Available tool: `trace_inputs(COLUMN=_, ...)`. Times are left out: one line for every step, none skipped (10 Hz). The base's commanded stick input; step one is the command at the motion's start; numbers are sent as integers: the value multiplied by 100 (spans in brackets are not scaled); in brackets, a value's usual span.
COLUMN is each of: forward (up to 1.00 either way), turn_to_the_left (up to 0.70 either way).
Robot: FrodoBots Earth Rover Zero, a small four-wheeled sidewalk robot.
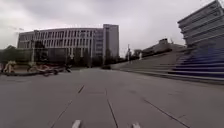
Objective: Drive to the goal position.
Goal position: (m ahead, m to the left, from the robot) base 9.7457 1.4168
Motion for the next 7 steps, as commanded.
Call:
trace_inputs(forward=70, turn_to_the_left=0)
trace_inputs(forward=70, turn_to_the_left=0)
trace_inputs(forward=70, turn_to_the_left=0)
trace_inputs(forward=70, turn_to_the_left=0)
trace_inputs(forward=70, turn_to_the_left=0)
trace_inputs(forward=70, turn_to_the_left=0)
trace_inputs(forward=70, turn_to_the_left=0)
